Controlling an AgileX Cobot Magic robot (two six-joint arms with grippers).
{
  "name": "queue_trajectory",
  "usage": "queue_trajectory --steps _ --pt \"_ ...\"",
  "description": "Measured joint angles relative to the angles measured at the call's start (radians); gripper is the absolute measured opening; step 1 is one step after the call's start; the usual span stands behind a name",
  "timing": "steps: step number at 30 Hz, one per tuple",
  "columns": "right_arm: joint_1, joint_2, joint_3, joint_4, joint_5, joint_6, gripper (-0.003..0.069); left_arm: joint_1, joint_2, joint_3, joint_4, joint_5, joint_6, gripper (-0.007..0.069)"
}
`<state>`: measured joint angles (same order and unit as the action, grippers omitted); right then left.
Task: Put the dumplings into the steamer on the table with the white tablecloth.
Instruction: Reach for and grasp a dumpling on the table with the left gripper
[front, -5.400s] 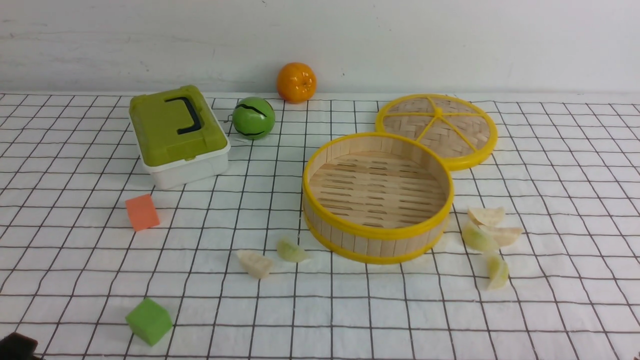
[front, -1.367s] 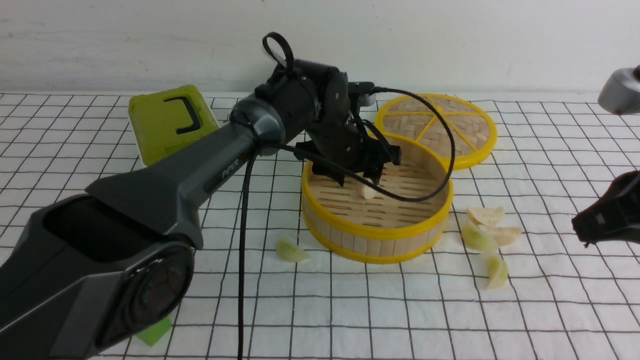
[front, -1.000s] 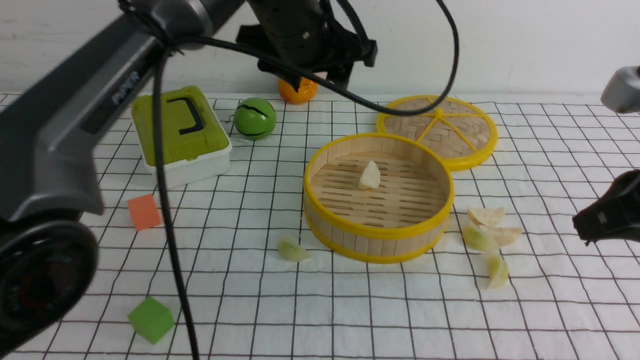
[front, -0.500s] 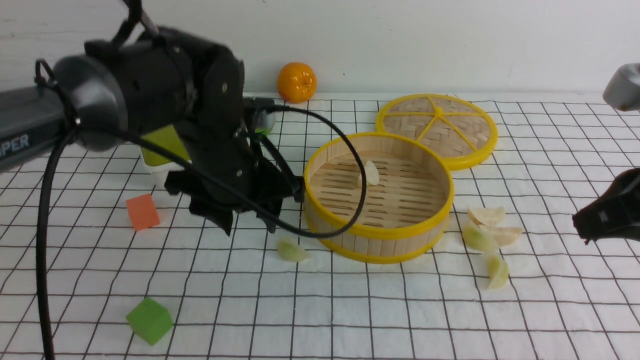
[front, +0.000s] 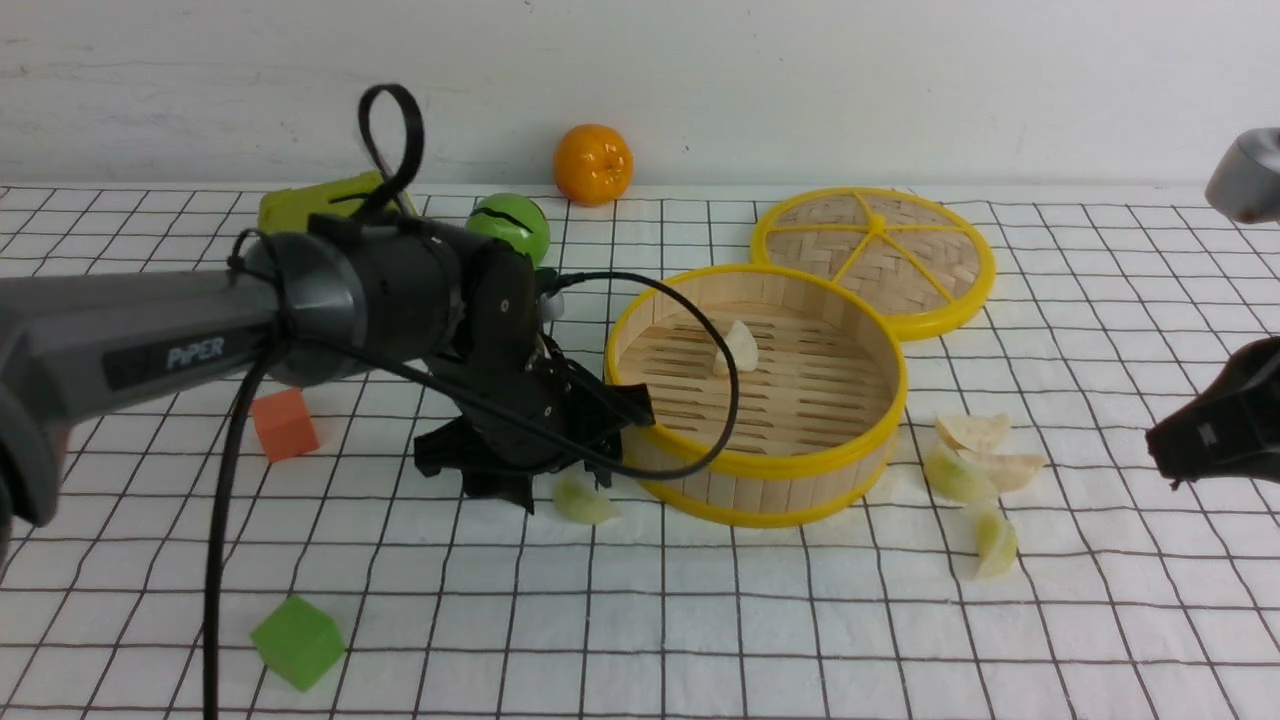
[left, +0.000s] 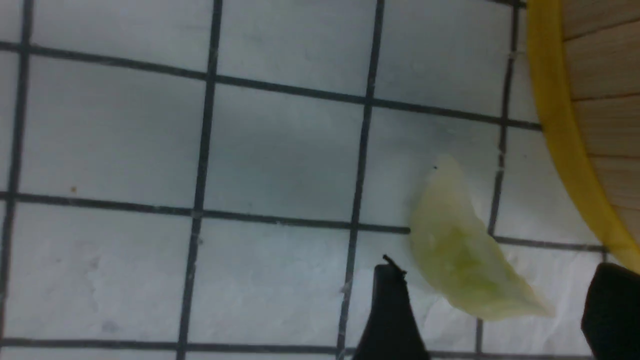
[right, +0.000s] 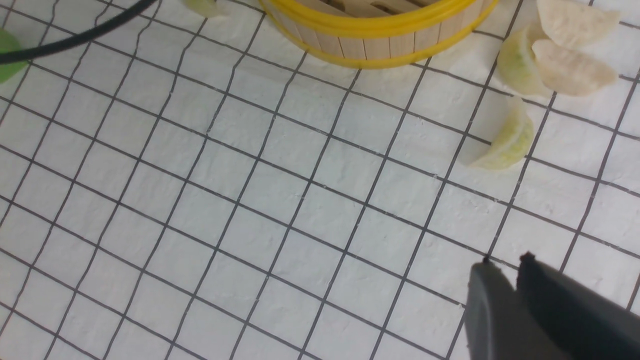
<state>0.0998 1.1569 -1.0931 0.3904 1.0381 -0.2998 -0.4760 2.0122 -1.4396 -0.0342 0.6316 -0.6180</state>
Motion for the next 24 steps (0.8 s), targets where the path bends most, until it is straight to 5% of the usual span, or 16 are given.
queue_trajectory --steps 6,11,19,24 --pt "0.0 0.0 0.0 0.0 0.0 0.0 0.008 0.0 0.037 -0.008 -0.03 -0.025 -0.001 0.0424" --pt "0.0 0.0 0.0 -0.001 0.0 0.0 0.0083 0.0 0.016 -0.008 -0.033 0.004 0.041 0.0159" --pt "0.0 0.0 0.0 0.003 0.0 0.0 0.0084 -0.001 -0.104 -0.093 -0.037 0.127 0.142 0.0152" --pt "0.0 0.0 0.0 0.01 -0.001 0.0 0.0084 -0.046 -0.09 -0.404 -0.073 0.225 0.287 0.0152"
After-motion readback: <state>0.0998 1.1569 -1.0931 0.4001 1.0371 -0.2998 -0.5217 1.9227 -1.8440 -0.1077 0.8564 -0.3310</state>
